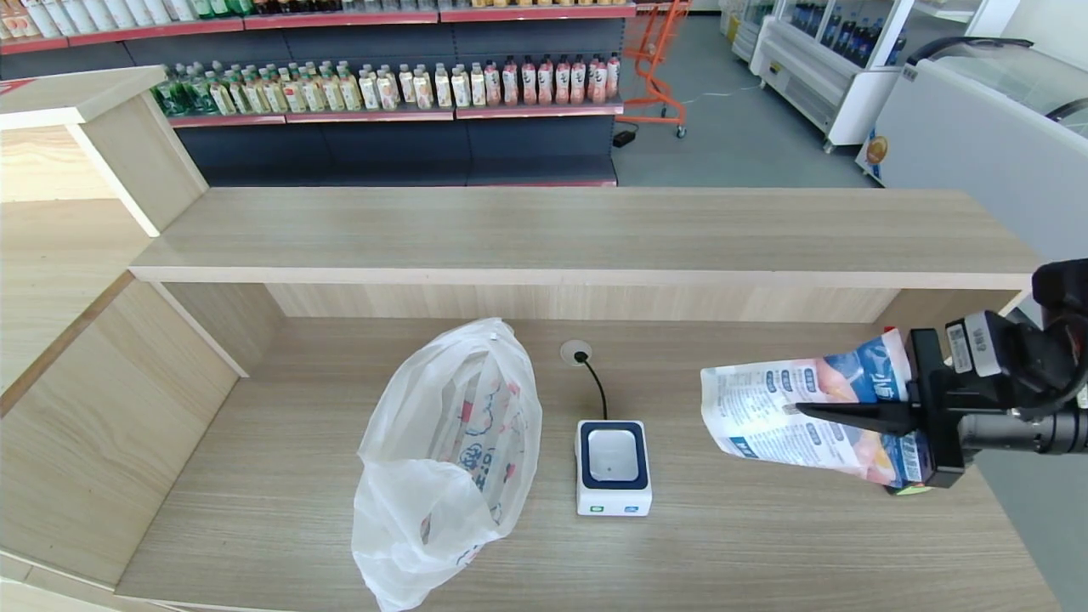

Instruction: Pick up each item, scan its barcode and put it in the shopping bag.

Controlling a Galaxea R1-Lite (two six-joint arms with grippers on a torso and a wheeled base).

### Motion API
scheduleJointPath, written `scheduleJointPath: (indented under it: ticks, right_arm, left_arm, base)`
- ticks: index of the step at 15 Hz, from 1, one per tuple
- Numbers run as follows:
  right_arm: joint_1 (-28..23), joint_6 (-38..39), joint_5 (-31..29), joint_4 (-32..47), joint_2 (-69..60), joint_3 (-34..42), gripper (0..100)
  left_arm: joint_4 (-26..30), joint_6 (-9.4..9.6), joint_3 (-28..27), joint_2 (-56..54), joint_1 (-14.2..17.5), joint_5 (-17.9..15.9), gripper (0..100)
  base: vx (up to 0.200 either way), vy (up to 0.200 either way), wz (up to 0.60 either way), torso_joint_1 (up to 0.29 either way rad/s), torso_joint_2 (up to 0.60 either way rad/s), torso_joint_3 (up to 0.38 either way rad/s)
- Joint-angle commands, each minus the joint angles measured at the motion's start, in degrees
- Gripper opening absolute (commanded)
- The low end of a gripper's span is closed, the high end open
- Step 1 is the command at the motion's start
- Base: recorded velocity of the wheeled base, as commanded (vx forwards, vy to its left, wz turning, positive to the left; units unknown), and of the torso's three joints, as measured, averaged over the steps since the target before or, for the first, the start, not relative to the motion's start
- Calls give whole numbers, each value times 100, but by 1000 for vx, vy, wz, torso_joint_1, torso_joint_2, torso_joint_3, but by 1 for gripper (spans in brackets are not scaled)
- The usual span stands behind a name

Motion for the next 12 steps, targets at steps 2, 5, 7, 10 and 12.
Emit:
scheduleJointPath:
  ticks: [2, 5, 7, 10, 12]
  right_arm:
    - [-131, -901, 248, -448, 1050, 64, 0]
    - [9, -1305, 679, -580, 1481, 90, 0]
    - [141, -1648, 960, -589, 1727, 55, 0]
    - [255, -2140, 978, -738, 2008, 37, 0]
    - [282, -2650, 960, -738, 2237, -7, 0]
  left_arm:
    - [0, 1, 0, -2, 1, 6, 100]
    - [0, 1, 0, -2, 1, -3, 100]
    - [0, 1, 0, 6, 1, 6, 100]
    - [0, 1, 0, 6, 1, 6, 100]
    - [0, 1, 0, -2, 1, -3, 100]
  base:
    - [0, 0, 0, 0, 0, 0]
    - [0, 0, 0, 0, 0, 0]
    - [0, 0, 0, 0, 0, 0]
    - [0, 0, 0, 0, 0, 0]
    - [0, 0, 0, 0, 0, 0]
